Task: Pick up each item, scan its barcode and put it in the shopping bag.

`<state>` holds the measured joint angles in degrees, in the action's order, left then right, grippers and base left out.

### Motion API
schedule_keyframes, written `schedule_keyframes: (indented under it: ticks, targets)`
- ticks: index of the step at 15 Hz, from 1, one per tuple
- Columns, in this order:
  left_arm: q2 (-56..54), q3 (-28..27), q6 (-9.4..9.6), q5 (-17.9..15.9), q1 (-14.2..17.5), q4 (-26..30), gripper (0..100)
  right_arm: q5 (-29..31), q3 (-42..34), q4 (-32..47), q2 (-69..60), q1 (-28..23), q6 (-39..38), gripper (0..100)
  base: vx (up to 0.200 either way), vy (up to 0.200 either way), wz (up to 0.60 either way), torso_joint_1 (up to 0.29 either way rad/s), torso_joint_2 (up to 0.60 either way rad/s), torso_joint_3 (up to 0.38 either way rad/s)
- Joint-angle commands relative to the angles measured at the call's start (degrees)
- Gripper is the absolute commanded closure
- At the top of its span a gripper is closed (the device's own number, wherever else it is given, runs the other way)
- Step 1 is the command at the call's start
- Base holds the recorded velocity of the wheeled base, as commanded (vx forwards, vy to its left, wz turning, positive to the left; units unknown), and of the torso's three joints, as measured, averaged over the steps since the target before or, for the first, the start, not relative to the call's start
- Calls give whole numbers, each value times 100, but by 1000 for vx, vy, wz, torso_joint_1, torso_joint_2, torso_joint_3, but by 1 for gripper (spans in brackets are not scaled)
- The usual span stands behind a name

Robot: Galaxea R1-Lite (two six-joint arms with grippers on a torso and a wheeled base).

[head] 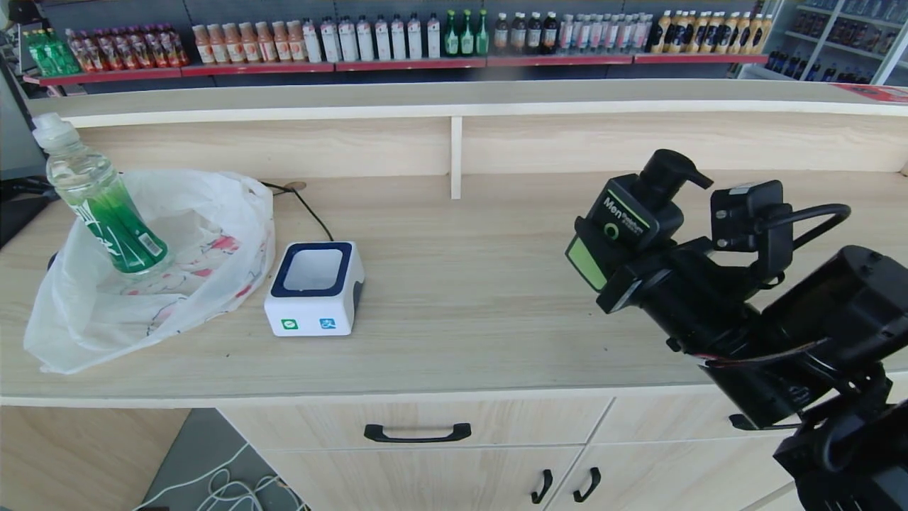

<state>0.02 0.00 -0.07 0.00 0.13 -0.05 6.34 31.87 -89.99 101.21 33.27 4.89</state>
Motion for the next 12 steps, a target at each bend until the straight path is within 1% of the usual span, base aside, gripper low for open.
schedule_keyframes:
  ticks: [1,6,12]
  targets:
    - [-2,0,-1,0,4,-4,0,-1,-49,-1,57,-57,-5,100,0,0,0,0,0,0]
    - [-2,0,-1,0,4,5,0,-1,-40,-1,92,-92,-14,100,0,0,0,0,0,0]
    - [-2,0,-10,0,13,5,0,-1,-207,-1,4,-92,-14,100,0,200,0,-2,7,4]
